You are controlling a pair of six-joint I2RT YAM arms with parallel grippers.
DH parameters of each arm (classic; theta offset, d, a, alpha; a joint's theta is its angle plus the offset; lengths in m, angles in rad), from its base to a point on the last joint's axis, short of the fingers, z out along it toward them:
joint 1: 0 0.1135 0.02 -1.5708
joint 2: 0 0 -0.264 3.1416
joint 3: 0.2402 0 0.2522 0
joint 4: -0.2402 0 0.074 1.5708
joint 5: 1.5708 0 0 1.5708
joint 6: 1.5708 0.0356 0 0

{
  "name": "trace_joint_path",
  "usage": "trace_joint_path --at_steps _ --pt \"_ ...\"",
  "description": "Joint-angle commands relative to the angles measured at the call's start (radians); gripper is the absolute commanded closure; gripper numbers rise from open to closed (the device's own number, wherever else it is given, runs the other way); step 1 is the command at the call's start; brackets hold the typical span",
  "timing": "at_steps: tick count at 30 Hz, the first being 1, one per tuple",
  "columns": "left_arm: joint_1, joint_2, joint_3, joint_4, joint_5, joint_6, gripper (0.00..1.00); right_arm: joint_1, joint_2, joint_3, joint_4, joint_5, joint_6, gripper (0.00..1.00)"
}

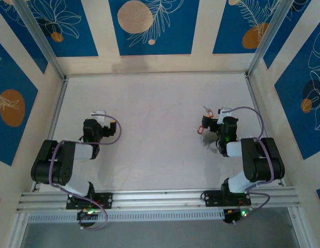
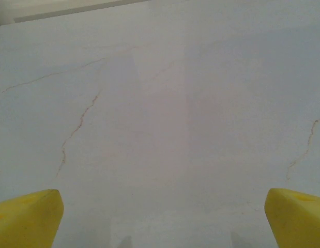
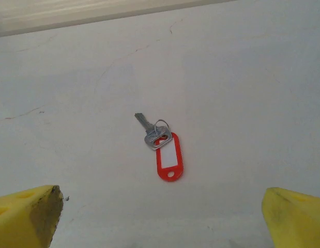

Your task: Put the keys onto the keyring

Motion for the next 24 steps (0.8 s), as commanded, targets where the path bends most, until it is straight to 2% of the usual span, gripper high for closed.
trace_joint_path --at_steps 1,8,10,24 --pt "0.014 0.008 0.025 0.035 0.024 -0.014 0.0 0.008 0.008 0.02 0.047 -0.004 -0.022 0.01" --pt "0.014 0.008 0.025 0.035 0.024 -0.014 0.0 0.009 0.009 0.02 0.047 -0.002 -0.022 0.01" --pt "0.014 0.007 0.034 0.016 0.071 0.004 0.0 0.008 0.008 0.02 0.045 -0.003 -0.022 0.01" --pt "0.022 0.006 0.033 0.017 0.083 -0.003 0.0 0.002 0.008 0.021 0.044 -0.009 -0.018 0.01"
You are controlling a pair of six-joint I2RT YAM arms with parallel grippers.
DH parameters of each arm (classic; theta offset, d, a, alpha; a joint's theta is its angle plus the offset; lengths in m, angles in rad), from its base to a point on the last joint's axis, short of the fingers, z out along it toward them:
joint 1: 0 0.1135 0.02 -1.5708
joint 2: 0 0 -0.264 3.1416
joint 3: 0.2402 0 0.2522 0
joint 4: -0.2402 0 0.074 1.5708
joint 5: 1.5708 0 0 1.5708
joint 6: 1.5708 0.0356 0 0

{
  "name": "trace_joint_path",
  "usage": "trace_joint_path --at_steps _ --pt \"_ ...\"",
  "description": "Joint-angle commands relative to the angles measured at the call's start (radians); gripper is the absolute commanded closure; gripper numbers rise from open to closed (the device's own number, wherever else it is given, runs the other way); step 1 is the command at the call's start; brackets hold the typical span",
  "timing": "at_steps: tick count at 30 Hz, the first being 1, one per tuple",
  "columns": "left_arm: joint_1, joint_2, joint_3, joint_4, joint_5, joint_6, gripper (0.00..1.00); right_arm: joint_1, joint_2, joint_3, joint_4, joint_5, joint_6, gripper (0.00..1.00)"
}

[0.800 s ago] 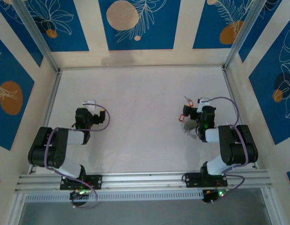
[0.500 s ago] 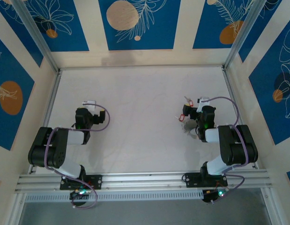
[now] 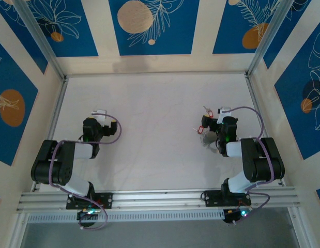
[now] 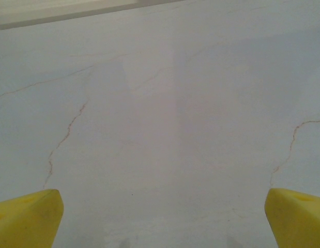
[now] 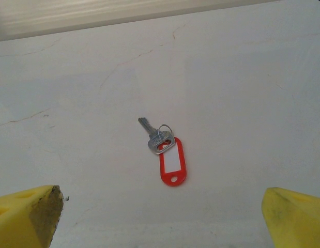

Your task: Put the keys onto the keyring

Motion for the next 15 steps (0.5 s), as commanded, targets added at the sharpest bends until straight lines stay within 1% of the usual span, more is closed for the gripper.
trace_joint_path --at_steps 1,5,7,8,9,11,12,13,14,15 --pt "0.019 0.006 0.021 0.018 0.032 -0.005 0.0 -0.002 0.007 0.021 0.032 -0.007 -0.014 0.01" --pt "0.027 0.007 0.025 0.012 0.045 -0.011 0.0 -0.005 0.005 0.016 0.039 -0.005 -0.009 0.01" --pt "0.035 0.007 0.023 0.014 0.058 -0.016 0.0 -0.008 -0.018 -0.003 0.051 0.05 0.02 0.01" --pt "0.035 0.005 0.02 0.016 0.058 -0.015 0.0 -0.011 -0.037 -0.02 0.059 0.031 0.018 0.01" --pt "0.035 0.003 0.018 0.023 0.057 -0.014 0.0 -0.009 -0.041 -0.048 0.112 0.02 0.007 0.01" --pt "0.031 -0.049 0.04 -0.058 0.016 -0.024 0.0 0.003 -0.048 -0.087 0.183 0.022 -0.007 0.01" --pt "0.029 -0.112 0.073 -0.177 -0.01 -0.036 0.0 0.007 -0.059 -0.099 0.207 0.022 -0.014 0.01" --pt "0.025 -0.172 0.103 -0.275 -0.017 -0.038 0.0 0.015 -0.103 -0.098 0.168 0.043 -0.017 0.01" --pt "0.019 -0.222 0.111 -0.312 -0.021 -0.045 0.0 0.018 -0.168 -0.085 0.089 0.049 -0.018 0.01" --pt "0.01 -0.281 0.112 -0.338 -0.03 -0.072 0.0 0.018 -0.25 -0.057 -0.042 0.057 -0.005 0.01"
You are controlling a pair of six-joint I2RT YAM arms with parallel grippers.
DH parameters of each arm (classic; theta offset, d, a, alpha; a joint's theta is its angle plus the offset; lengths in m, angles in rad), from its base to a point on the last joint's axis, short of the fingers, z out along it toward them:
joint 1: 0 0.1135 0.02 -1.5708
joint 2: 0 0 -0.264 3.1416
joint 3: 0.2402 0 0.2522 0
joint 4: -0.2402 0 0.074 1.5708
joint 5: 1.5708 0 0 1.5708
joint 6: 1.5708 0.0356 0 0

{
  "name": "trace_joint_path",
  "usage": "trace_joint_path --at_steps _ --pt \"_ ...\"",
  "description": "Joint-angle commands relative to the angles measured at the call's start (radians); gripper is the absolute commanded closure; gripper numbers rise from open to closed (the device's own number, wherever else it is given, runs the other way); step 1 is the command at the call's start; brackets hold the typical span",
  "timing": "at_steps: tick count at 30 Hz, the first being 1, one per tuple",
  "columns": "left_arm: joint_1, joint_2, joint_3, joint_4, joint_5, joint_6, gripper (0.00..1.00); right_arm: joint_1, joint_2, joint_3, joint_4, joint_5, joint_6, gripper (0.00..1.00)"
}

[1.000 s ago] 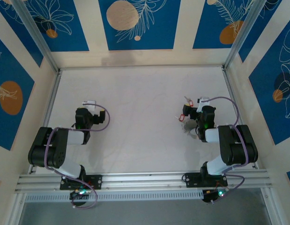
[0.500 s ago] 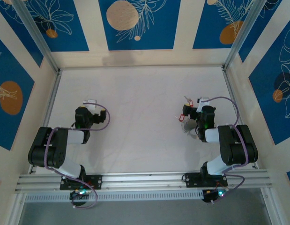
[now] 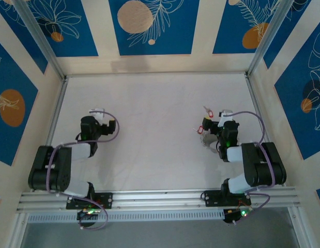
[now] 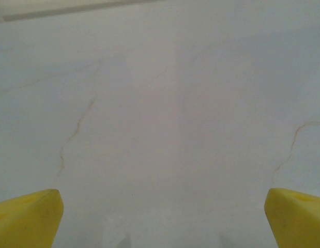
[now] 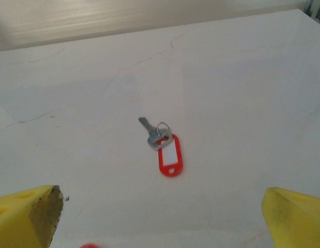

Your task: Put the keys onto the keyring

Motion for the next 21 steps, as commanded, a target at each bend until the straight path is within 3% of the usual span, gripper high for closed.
trace_joint_path --at_steps 1,4,9,13,17,21 --pt "-0.013 -0.195 0.062 -0.17 -0.035 -0.083 0.0 0.005 -0.216 0.068 -0.215 0.054 0.023 0.01" --pt "-0.028 -0.347 0.131 -0.383 -0.009 -0.176 0.0 -0.022 -0.37 0.161 -0.498 0.074 0.145 0.01" --pt "-0.03 -0.499 0.319 -0.776 0.017 -0.352 0.0 -0.063 -0.49 0.278 -0.879 0.004 0.39 0.01" --pt "-0.029 -0.503 0.481 -1.078 -0.163 -0.629 0.0 -0.134 -0.463 0.379 -1.172 -0.243 0.54 0.01" --pt "-0.032 -0.46 0.494 -0.983 -0.015 -0.517 0.0 -0.118 -0.459 0.422 -1.397 -0.205 0.57 0.01" --pt "-0.035 -0.306 0.541 -0.988 0.194 -0.527 0.0 -0.106 -0.371 0.484 -1.597 -0.265 0.572 0.11"
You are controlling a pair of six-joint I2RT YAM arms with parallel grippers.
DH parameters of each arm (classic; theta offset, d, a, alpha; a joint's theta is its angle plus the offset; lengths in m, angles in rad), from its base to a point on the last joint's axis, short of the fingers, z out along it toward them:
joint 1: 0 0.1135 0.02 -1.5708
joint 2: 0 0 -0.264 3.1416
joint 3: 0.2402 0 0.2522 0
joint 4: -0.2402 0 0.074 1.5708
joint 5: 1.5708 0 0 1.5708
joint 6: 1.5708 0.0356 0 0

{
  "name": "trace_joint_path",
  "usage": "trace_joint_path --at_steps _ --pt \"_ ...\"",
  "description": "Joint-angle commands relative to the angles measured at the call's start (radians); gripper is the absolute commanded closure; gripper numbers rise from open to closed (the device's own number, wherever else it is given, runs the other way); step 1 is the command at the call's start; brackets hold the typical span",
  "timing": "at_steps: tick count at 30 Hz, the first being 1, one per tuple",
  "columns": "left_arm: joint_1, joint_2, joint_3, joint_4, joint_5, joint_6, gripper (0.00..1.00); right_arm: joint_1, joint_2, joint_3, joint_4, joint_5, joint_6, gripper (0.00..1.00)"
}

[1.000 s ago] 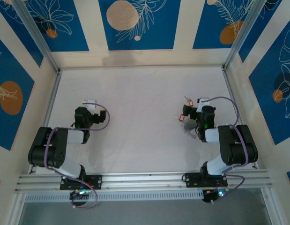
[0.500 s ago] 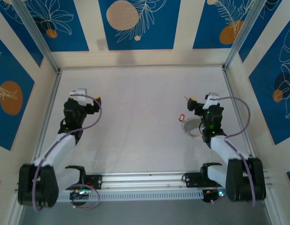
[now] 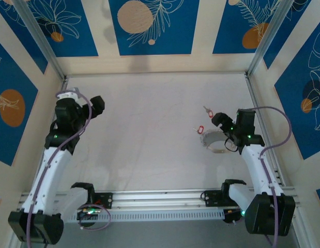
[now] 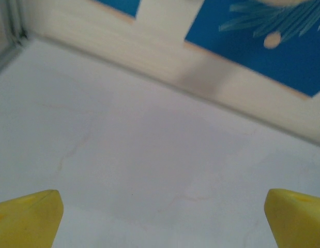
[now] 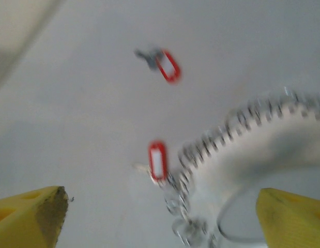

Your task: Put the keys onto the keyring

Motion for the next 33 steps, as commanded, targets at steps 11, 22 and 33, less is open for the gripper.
trace_joint_path --at_steps 11,22,33 --pt "-0.278 0.423 0.225 -0.26 0.23 0.235 0.0 0.101 0.225 0.025 -0.289 -0.113 0.045 0.56" --pt "-0.3 0.408 0.169 -0.204 0.277 0.213 0.0 0.103 0.282 0.067 -0.251 0.007 0.027 0.6" --pt "-0.3 0.347 0.164 -0.226 0.205 0.25 0.0 0.072 0.455 0.122 -0.098 -0.056 -0.052 0.49"
